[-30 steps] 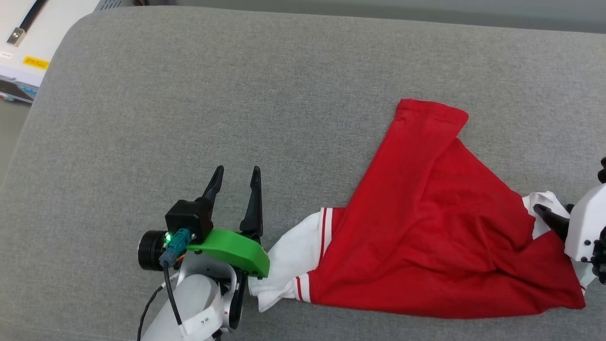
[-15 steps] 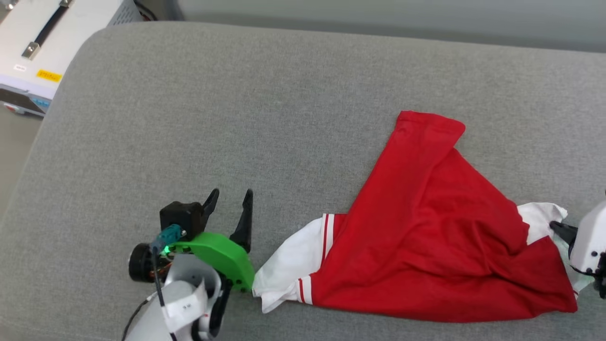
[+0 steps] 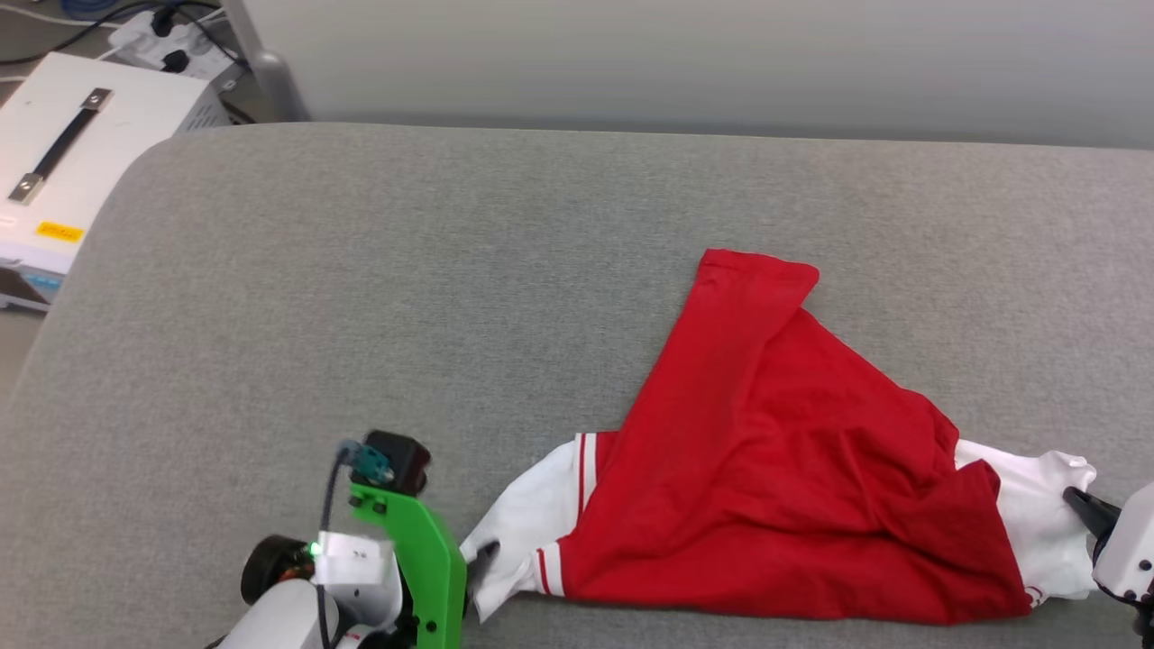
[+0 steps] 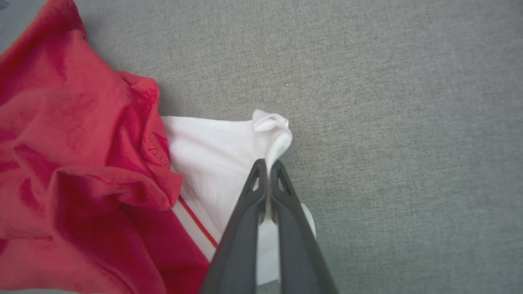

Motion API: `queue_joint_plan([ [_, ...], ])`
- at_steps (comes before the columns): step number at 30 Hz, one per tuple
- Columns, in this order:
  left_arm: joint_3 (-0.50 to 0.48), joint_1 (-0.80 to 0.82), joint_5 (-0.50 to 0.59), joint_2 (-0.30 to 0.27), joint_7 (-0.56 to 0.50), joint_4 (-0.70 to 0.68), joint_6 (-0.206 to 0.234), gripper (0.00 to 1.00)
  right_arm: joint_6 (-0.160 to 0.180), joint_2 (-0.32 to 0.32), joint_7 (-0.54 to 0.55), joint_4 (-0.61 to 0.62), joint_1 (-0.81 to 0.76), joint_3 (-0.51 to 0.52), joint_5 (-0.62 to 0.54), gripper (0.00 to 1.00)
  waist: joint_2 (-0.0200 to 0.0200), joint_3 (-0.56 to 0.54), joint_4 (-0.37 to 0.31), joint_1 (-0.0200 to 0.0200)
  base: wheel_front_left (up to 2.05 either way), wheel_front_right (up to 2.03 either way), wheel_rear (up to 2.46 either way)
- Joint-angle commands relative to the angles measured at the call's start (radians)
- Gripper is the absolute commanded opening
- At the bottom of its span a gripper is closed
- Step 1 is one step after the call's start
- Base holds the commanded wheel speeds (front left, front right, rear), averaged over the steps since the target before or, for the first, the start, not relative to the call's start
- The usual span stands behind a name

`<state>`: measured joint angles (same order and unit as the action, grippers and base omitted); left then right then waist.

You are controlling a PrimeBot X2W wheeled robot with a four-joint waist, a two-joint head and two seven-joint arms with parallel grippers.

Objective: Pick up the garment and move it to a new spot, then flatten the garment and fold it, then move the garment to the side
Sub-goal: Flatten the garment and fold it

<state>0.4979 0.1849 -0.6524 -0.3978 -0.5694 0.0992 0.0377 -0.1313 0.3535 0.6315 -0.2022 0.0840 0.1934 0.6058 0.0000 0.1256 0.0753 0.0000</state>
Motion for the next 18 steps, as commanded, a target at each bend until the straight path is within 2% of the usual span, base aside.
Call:
queue_joint_plan([
  [1,0.014,-0.013,-0.005,-0.012,-0.032,-0.006,-0.008,1.00,0.001,-0.012,0.010,0.017,-0.015,0.010,-0.011,0.00,0.0000,0.010,-0.026,0.0000,0.00,0.00,0.00],
  [6,0.084,-0.001,0.031,-0.036,-0.135,0.015,-0.016,1.00,0.001,-0.053,0.037,0.072,-0.029,0.038,-0.028,0.00,0.0000,0.044,-0.046,0.0000,0.00,0.00,0.00],
  [10,0.146,0.026,0.053,-0.022,-0.195,0.071,-0.043,1.00,0.001,-0.071,0.048,0.096,-0.030,0.051,-0.035,0.00,0.0000,0.067,-0.052,0.0000,0.00,0.00,0.00],
  [11,0.158,0.032,0.054,-0.016,-0.208,0.086,-0.049,0.86,0.001,-0.075,0.050,0.099,-0.030,0.053,-0.035,0.00,0.0000,0.070,-0.052,0.0000,0.00,0.00,0.00],
  [12,0.169,0.039,0.053,-0.007,-0.217,0.101,-0.058,0.49,0.001,-0.081,0.054,0.103,-0.029,0.054,-0.033,0.00,0.0000,0.075,-0.054,0.0000,0.00,0.00,0.00],
  [13,0.176,0.045,0.053,-0.001,-0.221,0.114,-0.064,0.37,0.001,-0.083,0.056,0.106,-0.028,0.054,-0.032,0.00,0.0000,0.078,-0.055,0.0000,0.00,0.00,0.00],
  [14,0.181,0.052,0.052,0.007,-0.221,0.129,-0.071,0.04,0.001,-0.086,0.059,0.108,-0.027,0.054,-0.032,0.00,0.0000,0.081,-0.055,0.0000,0.00,0.00,0.00],
  [15,0.182,0.058,0.051,0.013,-0.215,0.140,-0.074,0.00,0.001,-0.088,0.061,0.110,-0.026,0.054,-0.030,0.00,0.0000,0.083,-0.055,0.0000,0.00,0.00,0.00],
  [18,0.171,0.075,0.049,0.031,-0.176,0.166,-0.074,0.00,0.001,-0.093,0.064,0.114,-0.028,0.056,-0.028,0.00,0.0000,0.082,-0.053,0.0000,0.00,0.00,0.00],
])
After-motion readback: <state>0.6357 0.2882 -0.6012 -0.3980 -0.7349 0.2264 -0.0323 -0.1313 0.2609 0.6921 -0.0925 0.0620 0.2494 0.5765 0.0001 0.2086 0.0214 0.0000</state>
